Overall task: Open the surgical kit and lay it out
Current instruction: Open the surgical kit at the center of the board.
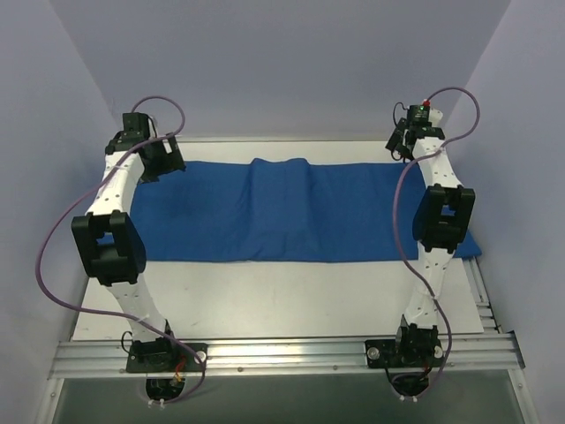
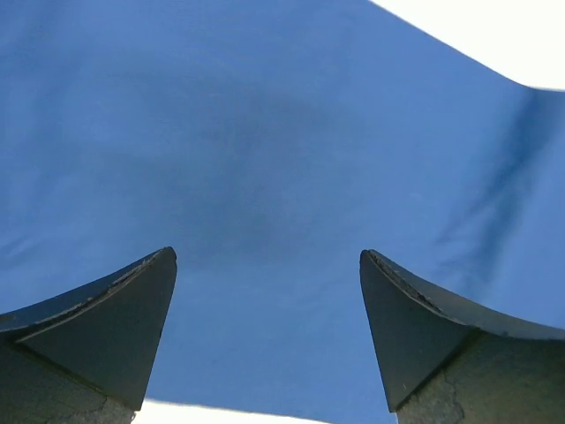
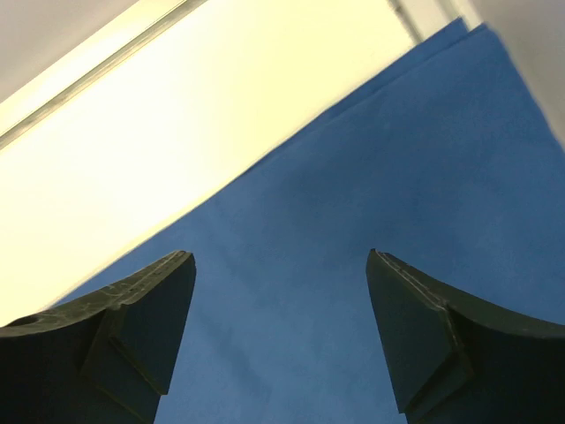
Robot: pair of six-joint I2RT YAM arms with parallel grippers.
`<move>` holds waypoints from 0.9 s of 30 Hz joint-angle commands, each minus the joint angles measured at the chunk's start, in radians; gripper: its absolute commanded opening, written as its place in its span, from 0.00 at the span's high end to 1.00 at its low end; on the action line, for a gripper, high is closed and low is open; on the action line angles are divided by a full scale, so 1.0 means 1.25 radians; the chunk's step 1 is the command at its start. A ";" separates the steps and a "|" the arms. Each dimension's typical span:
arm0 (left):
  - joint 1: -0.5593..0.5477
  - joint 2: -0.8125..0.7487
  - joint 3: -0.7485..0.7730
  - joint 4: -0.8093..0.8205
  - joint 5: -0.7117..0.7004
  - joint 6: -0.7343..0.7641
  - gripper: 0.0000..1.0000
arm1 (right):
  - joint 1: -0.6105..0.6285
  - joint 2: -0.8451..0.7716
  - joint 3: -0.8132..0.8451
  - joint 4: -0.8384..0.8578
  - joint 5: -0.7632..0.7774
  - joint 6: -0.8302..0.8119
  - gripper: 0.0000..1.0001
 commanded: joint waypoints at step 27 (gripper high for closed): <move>-0.064 0.142 0.210 -0.067 0.145 -0.091 0.06 | 0.011 0.333 0.306 0.021 0.078 0.023 0.55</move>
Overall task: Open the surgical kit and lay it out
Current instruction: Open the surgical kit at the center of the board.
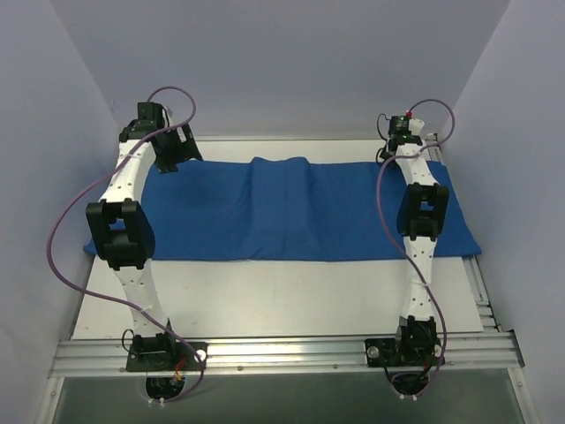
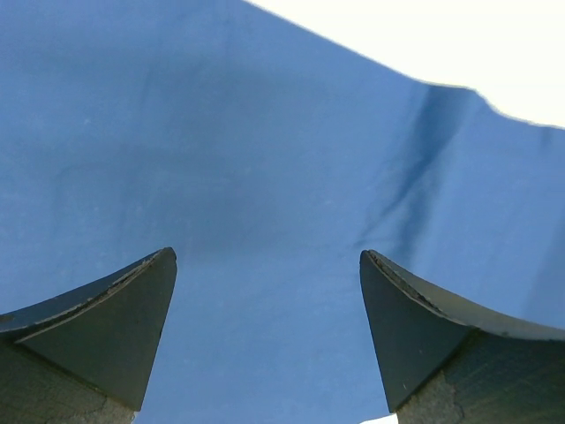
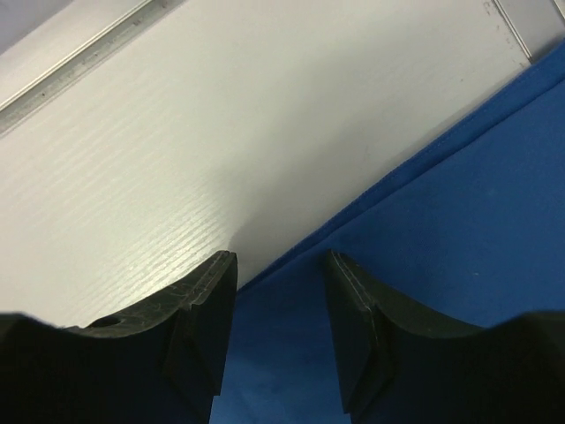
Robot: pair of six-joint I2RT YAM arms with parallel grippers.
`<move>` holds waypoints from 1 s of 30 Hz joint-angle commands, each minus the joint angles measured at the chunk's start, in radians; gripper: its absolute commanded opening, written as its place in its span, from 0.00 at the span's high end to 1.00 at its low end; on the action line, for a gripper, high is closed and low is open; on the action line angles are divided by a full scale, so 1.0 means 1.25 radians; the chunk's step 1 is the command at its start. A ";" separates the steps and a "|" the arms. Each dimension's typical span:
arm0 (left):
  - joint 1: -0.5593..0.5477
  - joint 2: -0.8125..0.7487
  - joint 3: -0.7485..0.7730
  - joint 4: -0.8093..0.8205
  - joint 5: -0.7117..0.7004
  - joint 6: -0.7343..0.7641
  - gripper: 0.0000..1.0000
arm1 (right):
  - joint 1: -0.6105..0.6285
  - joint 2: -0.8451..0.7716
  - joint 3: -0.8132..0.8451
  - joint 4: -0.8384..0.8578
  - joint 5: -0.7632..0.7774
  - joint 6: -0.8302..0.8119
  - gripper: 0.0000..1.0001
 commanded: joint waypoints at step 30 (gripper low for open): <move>0.002 0.004 0.037 -0.111 0.066 -0.019 0.06 | -0.015 -0.191 -0.037 -0.104 -0.055 0.069 1.00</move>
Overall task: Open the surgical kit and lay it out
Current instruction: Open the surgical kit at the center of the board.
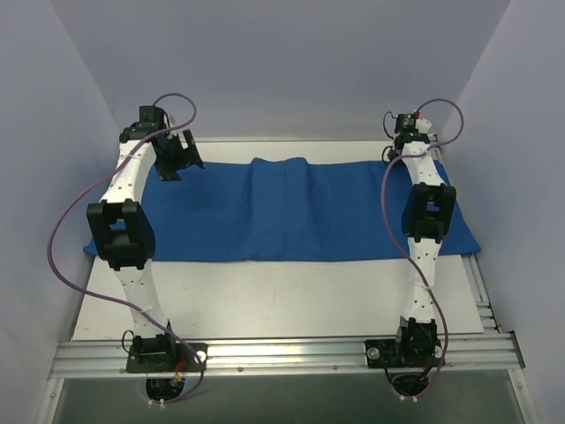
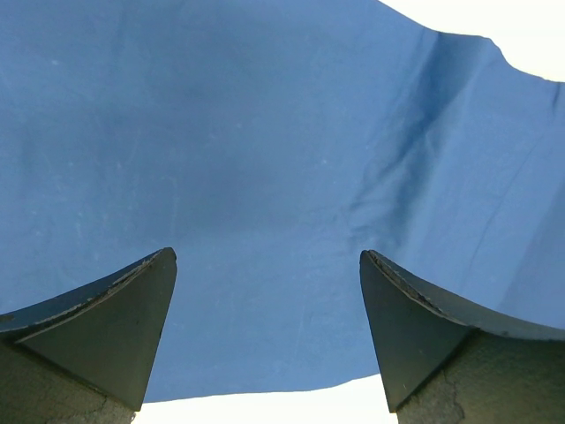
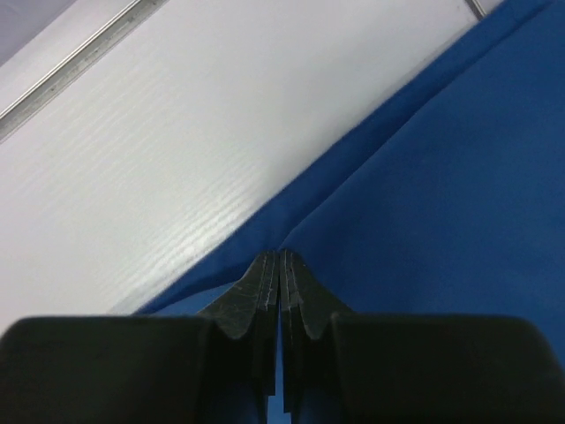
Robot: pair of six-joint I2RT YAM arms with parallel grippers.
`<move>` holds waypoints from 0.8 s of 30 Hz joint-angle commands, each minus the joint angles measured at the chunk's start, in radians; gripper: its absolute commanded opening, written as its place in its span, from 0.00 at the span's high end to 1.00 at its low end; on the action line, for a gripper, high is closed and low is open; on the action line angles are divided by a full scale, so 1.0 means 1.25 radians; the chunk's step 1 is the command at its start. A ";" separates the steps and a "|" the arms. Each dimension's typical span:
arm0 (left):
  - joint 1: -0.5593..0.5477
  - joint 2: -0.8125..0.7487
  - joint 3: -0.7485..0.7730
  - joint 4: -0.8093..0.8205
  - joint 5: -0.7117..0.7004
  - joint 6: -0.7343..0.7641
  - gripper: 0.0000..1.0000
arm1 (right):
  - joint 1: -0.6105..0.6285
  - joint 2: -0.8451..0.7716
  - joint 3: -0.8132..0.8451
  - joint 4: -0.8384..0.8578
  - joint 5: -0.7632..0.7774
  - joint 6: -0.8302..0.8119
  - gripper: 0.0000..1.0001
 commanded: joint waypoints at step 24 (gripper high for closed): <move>0.050 -0.148 -0.176 -0.005 0.055 -0.028 0.06 | -0.012 -0.901 -1.074 -0.142 -0.255 0.090 0.77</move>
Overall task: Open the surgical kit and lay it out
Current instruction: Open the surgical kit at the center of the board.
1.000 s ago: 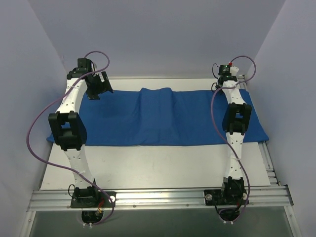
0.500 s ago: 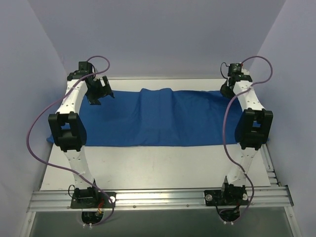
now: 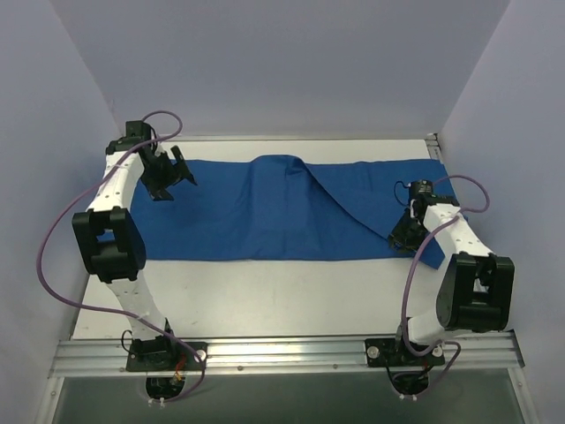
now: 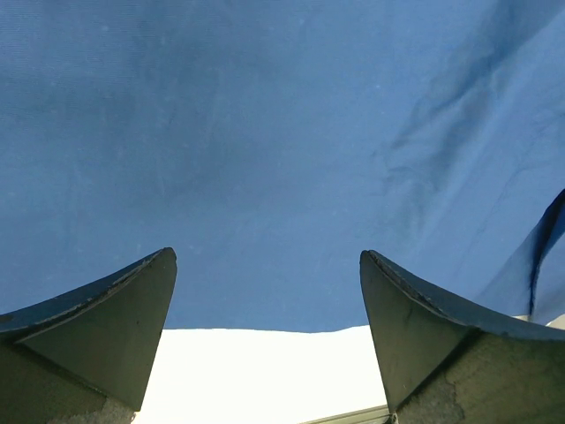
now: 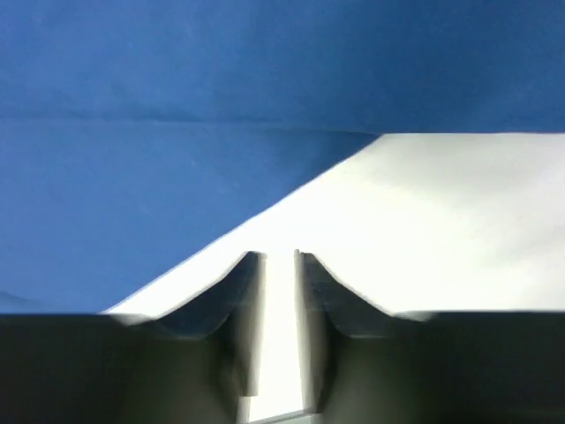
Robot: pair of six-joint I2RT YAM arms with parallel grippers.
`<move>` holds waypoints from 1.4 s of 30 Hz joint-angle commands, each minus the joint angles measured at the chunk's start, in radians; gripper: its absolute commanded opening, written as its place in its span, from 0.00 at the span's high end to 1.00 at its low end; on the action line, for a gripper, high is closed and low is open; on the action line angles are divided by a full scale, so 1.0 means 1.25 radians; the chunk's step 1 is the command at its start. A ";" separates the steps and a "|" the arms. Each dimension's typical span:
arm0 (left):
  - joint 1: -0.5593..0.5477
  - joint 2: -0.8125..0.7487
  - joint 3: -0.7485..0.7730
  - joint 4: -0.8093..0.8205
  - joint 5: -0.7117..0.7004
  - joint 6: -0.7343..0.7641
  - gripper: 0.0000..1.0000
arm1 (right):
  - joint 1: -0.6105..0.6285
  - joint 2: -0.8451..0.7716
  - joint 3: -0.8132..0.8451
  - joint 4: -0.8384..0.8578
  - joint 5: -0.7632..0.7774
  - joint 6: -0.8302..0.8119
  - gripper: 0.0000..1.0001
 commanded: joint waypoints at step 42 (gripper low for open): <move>0.002 -0.090 -0.089 0.068 0.082 -0.013 0.05 | 0.452 0.657 0.904 0.110 -0.208 -0.279 1.00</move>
